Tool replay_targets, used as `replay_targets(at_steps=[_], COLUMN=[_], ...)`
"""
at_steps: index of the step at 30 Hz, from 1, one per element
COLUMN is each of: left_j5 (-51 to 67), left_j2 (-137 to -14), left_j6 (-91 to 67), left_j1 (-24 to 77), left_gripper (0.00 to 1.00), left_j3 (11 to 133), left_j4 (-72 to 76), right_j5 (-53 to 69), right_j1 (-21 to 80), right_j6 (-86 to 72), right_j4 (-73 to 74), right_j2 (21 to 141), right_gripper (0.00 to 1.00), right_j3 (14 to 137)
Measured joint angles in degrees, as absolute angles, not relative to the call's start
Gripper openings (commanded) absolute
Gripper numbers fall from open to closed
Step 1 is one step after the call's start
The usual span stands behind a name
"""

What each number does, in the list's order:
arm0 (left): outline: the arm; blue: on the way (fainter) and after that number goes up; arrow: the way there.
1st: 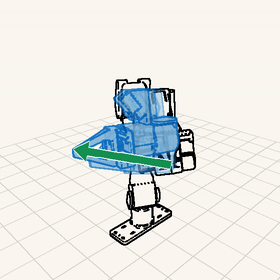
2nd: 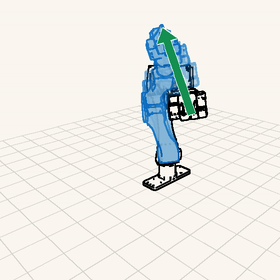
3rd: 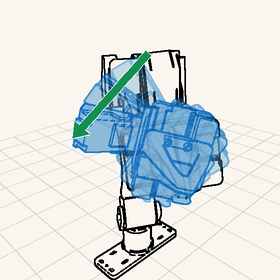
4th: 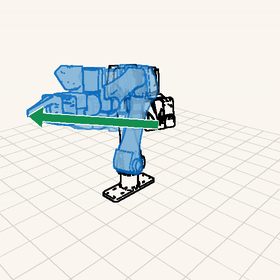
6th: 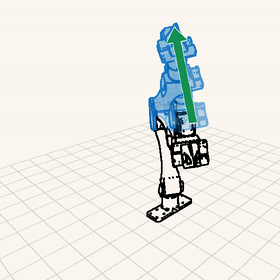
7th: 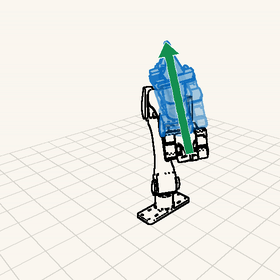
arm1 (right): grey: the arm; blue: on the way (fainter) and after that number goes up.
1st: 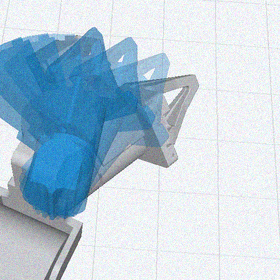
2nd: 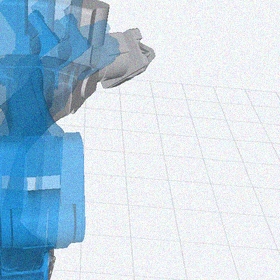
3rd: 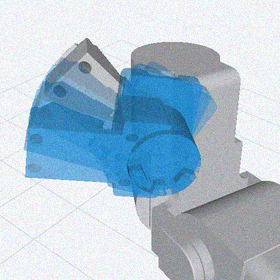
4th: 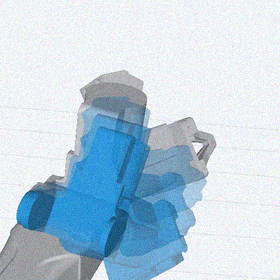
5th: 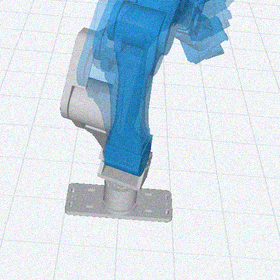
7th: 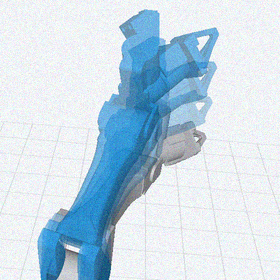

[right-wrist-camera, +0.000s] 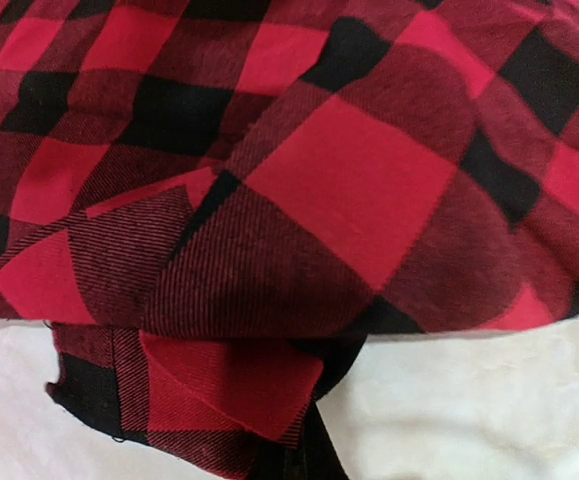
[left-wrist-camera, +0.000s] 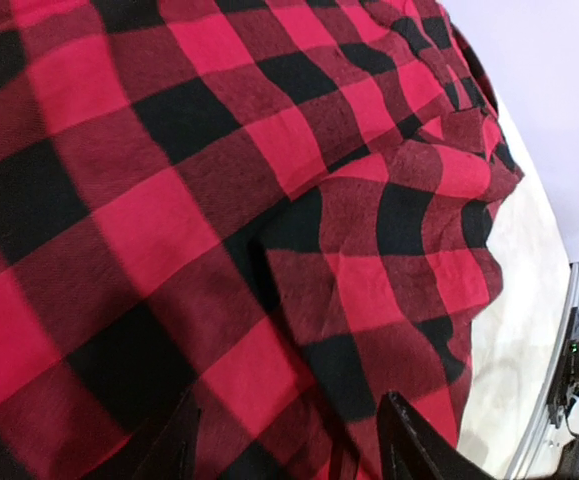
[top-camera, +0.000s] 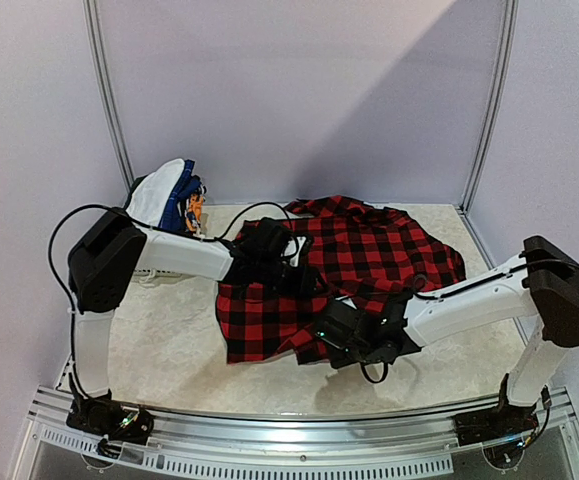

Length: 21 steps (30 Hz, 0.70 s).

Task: Fold and stack the mixed laundry pile
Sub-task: Adjust the flattened shirt at the center of the board.

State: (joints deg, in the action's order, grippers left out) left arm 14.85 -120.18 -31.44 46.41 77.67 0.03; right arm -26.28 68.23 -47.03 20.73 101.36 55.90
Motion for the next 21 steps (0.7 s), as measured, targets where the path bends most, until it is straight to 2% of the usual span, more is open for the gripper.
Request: replay_targets(at_steps=[5,8,15,21], left_j5=[11.40,8.14,-3.77,-14.22], left_j2=[-112.55,-106.91,-96.31,-90.48], left_j6=[-30.52,-29.76,-27.51,-26.55], left_j1=[46.39,46.46,48.45,54.57], left_gripper=[0.80,0.84,0.84,0.80], left_j3=[70.85,66.46,58.87,55.31], left_j4=[0.38,0.25,-4.67,-13.21], right_j5=[-26.74,-27.77,-32.47,-35.16], right_j1=[68.23,68.36,69.17,70.76], right_j6=[-45.80,-44.97,-43.90,-41.89], right_j4=[27.22,33.95,52.66,66.00], right_j2=[95.66,91.02,80.88,74.43], right_gripper=[0.00,0.00,0.00,0.00], right_j3=[56.82,59.51,68.77,78.85])
